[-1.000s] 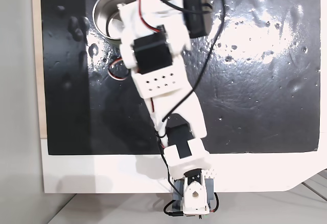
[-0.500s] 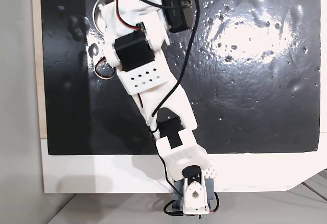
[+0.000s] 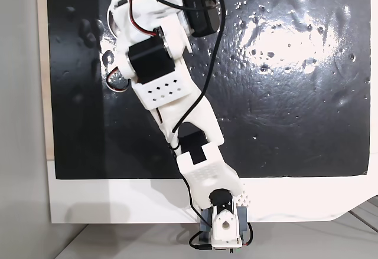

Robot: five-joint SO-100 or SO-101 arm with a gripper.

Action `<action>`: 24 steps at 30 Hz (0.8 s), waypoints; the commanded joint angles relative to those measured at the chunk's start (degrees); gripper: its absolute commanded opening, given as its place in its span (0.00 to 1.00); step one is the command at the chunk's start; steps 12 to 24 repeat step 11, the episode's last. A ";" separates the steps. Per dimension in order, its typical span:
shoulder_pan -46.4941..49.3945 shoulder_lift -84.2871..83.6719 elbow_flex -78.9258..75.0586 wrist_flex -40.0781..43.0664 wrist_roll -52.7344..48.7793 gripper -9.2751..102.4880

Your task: Grasp a pengrip and put it in the cup.

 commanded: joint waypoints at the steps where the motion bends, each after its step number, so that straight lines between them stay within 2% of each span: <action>1: 1.05 0.44 -4.04 0.53 0.18 0.33; 24: 1.93 0.44 -4.83 1.85 -0.35 0.32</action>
